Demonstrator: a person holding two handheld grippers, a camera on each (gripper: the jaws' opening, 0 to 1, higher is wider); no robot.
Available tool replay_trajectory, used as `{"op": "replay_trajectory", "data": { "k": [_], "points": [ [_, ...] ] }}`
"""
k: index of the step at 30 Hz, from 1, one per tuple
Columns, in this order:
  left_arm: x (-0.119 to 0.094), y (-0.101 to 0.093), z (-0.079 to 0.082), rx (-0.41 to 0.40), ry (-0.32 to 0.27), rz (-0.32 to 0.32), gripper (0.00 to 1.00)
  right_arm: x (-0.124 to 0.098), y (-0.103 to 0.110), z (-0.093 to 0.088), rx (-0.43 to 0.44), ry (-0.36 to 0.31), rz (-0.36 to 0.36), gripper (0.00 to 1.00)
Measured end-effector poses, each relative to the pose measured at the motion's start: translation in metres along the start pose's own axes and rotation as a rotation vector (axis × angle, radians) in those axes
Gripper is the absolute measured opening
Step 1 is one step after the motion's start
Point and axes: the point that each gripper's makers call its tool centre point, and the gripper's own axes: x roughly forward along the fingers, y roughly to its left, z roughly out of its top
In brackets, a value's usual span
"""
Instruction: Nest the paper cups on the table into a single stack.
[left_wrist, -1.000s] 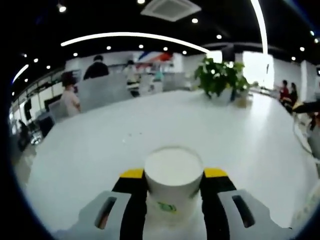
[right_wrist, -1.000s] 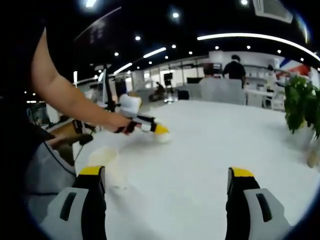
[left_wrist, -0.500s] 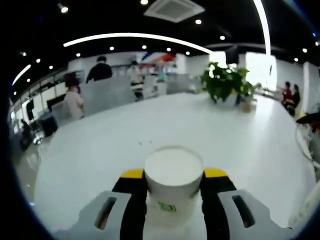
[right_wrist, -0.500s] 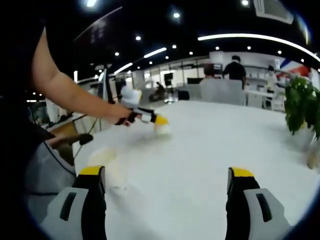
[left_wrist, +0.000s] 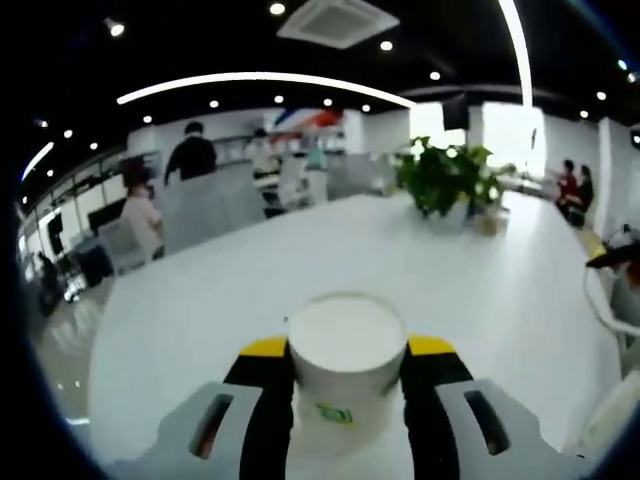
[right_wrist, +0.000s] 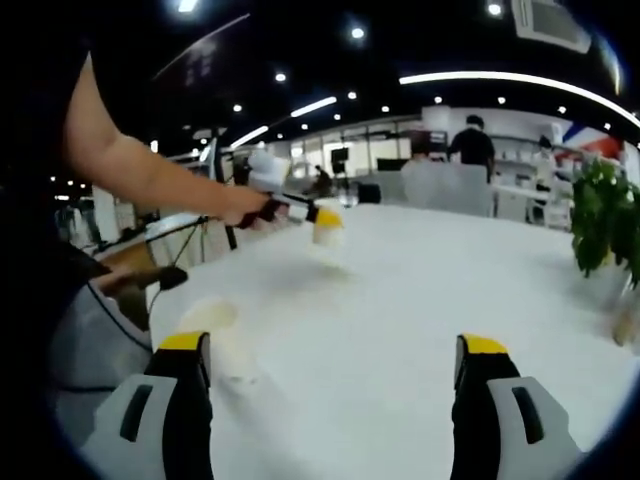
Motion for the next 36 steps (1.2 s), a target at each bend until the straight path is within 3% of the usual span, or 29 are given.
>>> {"op": "replay_trajectory", "data": {
  "k": [7, 15, 24, 36],
  "points": [
    [-0.004, 0.002, 0.033, 0.002, -0.045, -0.025, 0.40, -0.001, 0.002, 0.002, -0.008, 0.000, 0.003, 1.00],
    [-0.010, 0.011, 0.056, -0.040, -0.078, -0.045, 0.40, 0.000, 0.004, 0.005, -0.011, -0.007, 0.001, 1.00],
    [-0.016, 0.013, 0.063, -0.010, -0.099, -0.077, 0.40, 0.005, 0.007, 0.006, -0.015, -0.010, -0.001, 1.00],
    [-0.026, -0.018, 0.076, -0.018, -0.128, -0.157, 0.40, 0.000, 0.011, 0.012, -0.025, -0.029, -0.003, 1.00]
  ]
}}
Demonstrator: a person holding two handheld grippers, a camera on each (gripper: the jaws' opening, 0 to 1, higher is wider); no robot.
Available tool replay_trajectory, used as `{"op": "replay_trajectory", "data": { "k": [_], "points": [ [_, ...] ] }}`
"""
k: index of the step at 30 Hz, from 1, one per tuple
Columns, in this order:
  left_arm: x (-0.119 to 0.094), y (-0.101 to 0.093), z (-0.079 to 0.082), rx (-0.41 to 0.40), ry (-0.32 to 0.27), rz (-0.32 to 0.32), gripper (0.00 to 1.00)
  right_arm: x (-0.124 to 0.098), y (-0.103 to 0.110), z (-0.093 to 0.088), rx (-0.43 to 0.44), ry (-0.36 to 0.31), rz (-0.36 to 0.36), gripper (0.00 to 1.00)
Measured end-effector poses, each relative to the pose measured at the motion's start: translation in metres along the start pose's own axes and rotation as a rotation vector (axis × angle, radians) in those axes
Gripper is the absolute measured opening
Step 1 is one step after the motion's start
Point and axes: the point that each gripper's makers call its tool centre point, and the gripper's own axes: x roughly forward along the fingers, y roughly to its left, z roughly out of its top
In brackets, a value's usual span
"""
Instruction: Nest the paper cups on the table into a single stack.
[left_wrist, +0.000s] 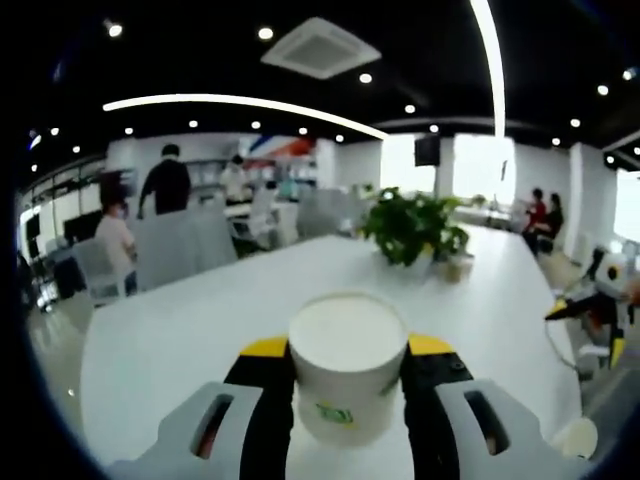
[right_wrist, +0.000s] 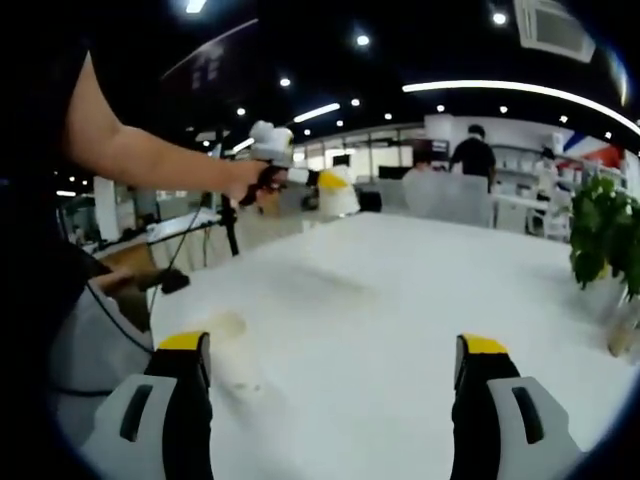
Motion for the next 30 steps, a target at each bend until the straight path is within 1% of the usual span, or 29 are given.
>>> {"op": "replay_trajectory", "data": {
  "k": [3, 9, 12, 18, 21, 23, 26, 30],
  "points": [
    [-0.001, -0.008, 0.002, 0.011, 0.004, -0.024, 0.40, -0.002, 0.000, 0.001, 0.000, -0.002, 0.001, 1.00],
    [-0.004, -0.020, 0.008, 0.038, 0.002, -0.043, 0.40, -0.007, -0.001, 0.004, -0.004, -0.005, -0.003, 1.00],
    [-0.005, -0.024, 0.009, 0.040, 0.004, -0.052, 0.40, -0.009, -0.001, 0.006, -0.005, -0.007, -0.003, 1.00],
    [-0.010, -0.038, 0.010, 0.055, 0.018, -0.084, 0.40, -0.010, 0.000, 0.007, -0.005, -0.011, -0.002, 1.00],
    [-0.013, -0.043, 0.013, 0.051, 0.018, -0.097, 0.40, -0.009, 0.001, 0.010, 0.007, -0.021, -0.002, 1.00],
    [-0.015, -0.050, 0.015, 0.050, 0.008, -0.119, 0.40, -0.008, 0.002, 0.014, 0.004, -0.028, 0.000, 1.00],
    [-0.017, -0.058, 0.015, 0.054, 0.013, -0.137, 0.40, -0.007, 0.004, 0.018, -0.007, -0.030, 0.006, 1.00],
    [-0.022, -0.069, 0.019, 0.053, 0.003, -0.165, 0.40, -0.007, 0.003, 0.024, -0.001, -0.042, 0.004, 1.00]
  ]
}}
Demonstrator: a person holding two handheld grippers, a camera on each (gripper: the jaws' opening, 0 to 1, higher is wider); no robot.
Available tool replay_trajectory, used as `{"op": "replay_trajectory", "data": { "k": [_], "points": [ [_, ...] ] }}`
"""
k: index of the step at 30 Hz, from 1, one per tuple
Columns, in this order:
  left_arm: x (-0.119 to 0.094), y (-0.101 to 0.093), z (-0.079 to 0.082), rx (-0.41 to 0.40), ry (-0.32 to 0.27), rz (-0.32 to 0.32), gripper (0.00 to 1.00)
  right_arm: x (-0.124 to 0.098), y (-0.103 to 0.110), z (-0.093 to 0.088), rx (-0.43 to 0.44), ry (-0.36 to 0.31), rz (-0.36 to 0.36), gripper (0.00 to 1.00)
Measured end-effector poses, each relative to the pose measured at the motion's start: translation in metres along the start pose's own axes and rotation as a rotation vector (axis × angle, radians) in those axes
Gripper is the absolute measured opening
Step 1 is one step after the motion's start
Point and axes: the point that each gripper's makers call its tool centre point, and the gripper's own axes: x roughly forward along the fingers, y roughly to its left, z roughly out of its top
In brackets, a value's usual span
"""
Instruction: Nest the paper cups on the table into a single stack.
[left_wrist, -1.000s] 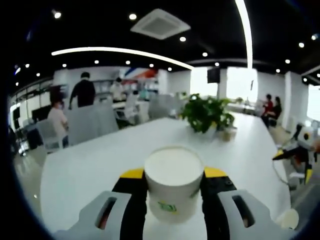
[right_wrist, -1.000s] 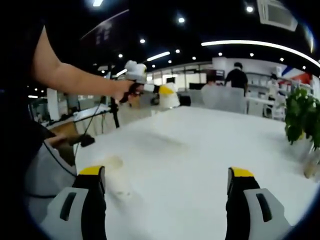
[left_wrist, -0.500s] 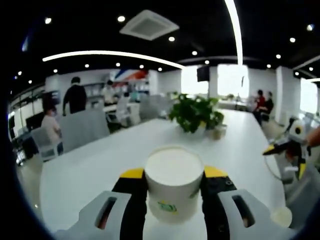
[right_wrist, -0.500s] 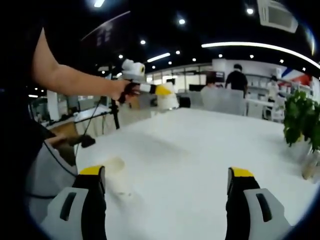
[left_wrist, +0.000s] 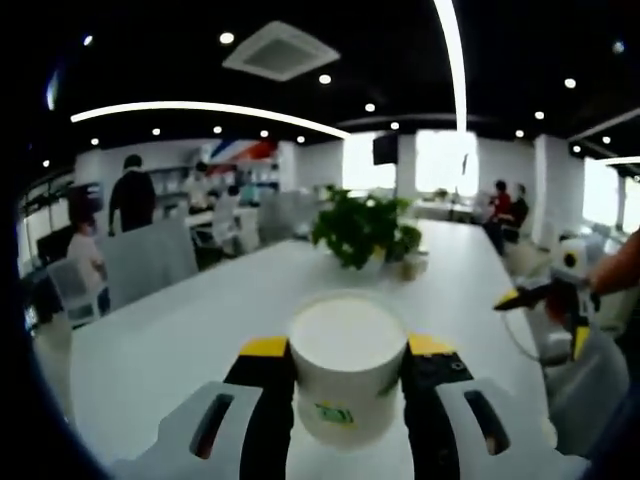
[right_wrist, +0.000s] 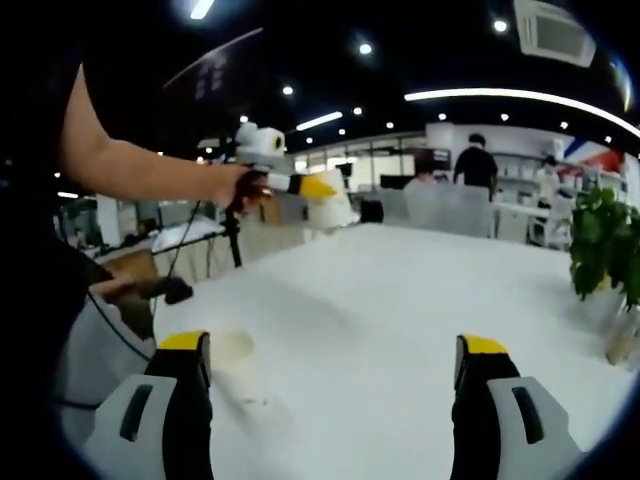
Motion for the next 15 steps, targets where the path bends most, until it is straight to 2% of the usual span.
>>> {"op": "replay_trajectory", "data": {
  "k": [7, 15],
  "points": [
    [-0.002, -0.015, 0.006, 0.030, 0.000, -0.037, 0.40, 0.003, 0.004, 0.005, 0.000, -0.015, -0.001, 1.00],
    [-0.005, -0.038, 0.000, 0.056, 0.033, -0.092, 0.40, 0.000, 0.005, 0.007, -0.013, -0.017, 0.004, 1.00]
  ]
}}
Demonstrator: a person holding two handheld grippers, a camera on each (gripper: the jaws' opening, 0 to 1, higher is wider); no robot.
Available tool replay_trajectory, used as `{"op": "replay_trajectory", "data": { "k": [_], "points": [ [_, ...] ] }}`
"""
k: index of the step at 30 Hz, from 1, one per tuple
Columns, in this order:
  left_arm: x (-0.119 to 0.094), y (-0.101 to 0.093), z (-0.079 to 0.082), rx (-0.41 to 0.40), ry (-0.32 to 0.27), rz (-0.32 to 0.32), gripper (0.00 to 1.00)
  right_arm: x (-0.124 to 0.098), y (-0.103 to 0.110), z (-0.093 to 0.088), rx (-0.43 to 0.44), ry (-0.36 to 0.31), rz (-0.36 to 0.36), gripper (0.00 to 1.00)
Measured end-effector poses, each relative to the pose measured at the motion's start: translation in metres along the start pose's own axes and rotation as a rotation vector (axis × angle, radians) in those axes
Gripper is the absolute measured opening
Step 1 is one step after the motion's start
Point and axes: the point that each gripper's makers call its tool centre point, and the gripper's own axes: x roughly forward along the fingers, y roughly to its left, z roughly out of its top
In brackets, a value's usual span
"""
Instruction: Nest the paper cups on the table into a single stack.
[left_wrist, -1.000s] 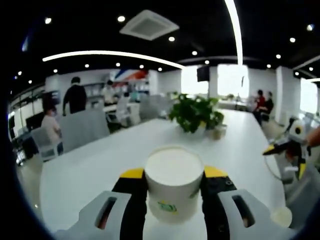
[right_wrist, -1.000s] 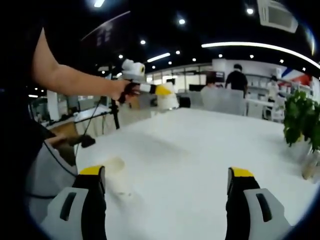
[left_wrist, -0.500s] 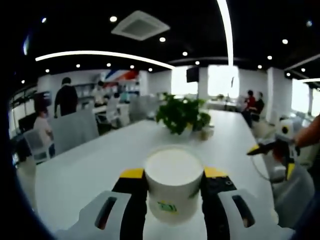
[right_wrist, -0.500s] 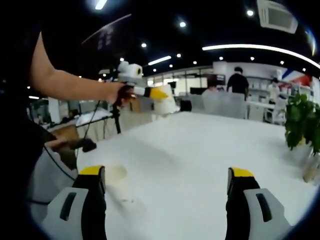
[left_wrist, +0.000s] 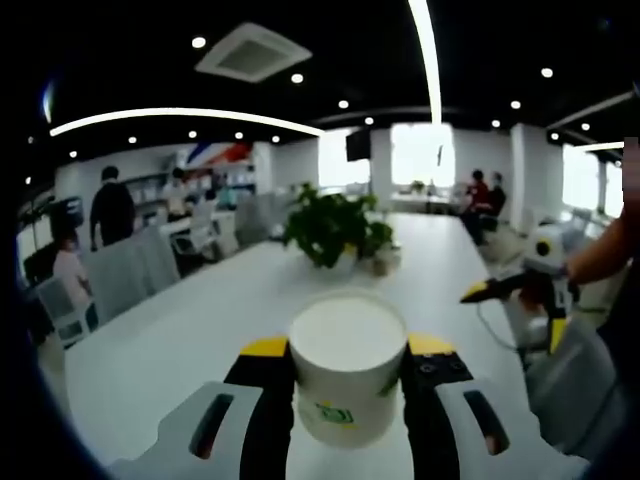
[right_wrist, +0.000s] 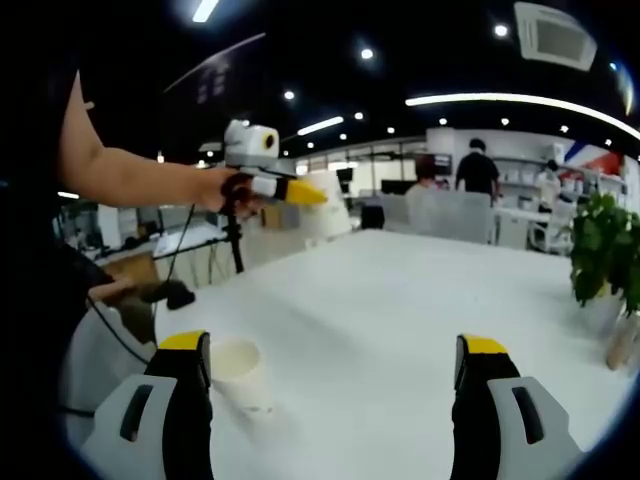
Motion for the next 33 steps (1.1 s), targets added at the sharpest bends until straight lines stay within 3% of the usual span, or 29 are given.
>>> {"op": "replay_trajectory", "data": {
  "k": [10, 16, 33],
  "points": [
    [-0.006, -0.033, -0.001, 0.012, 0.007, -0.040, 0.40, -0.003, 0.000, 0.007, -0.013, -0.018, -0.009, 1.00],
    [-0.009, -0.049, -0.003, 0.029, 0.016, -0.058, 0.40, -0.002, 0.006, 0.003, -0.027, -0.009, 0.003, 1.00],
    [-0.028, -0.079, 0.006, 0.019, -0.002, -0.066, 0.40, 0.002, 0.015, 0.017, -0.052, -0.042, 0.016, 1.00]
  ]
}}
